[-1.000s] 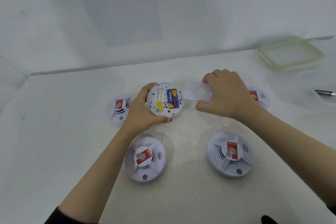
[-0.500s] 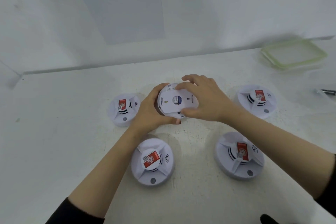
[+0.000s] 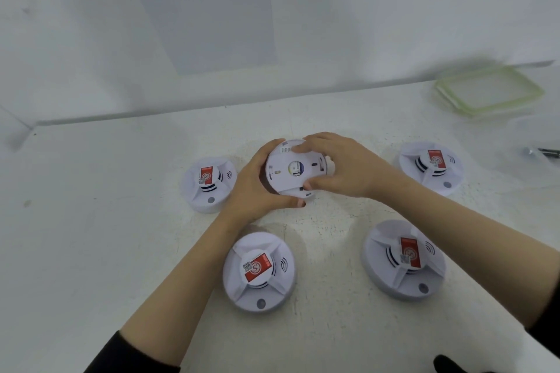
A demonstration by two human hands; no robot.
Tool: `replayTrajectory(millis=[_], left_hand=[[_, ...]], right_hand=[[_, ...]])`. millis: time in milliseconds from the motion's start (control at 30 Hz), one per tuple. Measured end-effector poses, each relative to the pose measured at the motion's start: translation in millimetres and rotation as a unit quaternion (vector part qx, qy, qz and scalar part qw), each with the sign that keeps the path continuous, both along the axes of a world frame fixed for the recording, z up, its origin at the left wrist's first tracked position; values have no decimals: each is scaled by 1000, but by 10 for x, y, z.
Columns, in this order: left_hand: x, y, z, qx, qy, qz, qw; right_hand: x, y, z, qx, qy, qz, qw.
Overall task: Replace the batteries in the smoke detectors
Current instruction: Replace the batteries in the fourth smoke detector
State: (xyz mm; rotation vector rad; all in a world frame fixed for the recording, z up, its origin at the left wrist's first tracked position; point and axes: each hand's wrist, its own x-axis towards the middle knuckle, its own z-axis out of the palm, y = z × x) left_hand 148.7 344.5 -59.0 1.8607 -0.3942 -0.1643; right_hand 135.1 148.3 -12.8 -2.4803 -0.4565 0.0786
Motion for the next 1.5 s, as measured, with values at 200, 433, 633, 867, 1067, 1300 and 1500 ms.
replayTrajectory(millis=[200, 433, 633, 867, 1067, 1300, 1500], left_hand=[[5, 24, -25, -6, 2, -3, 1000], [-14, 33, -35, -3, -1, -5, 1000], [-22, 31, -23, 3, 4, -11, 1000], [-18, 36, -38, 11, -5, 1, 1000], [-13, 28, -45, 3, -6, 21, 1000], [-7, 23, -59, -3, -1, 29, 1000], [8, 10, -62, 1, -3, 28, 1000]], right_hand=[[36, -19, -32, 28, 7, 4, 1000], [34, 3, 21, -25, -37, 20, 999], [23, 63, 37, -49, -95, 30, 994], [39, 39, -6, -112, -153, 63, 980], [52, 62, -13, -134, -153, 50, 978], [39, 101, -45, -110, -178, 43, 977], [38, 104, -69, -93, -168, 9, 981]])
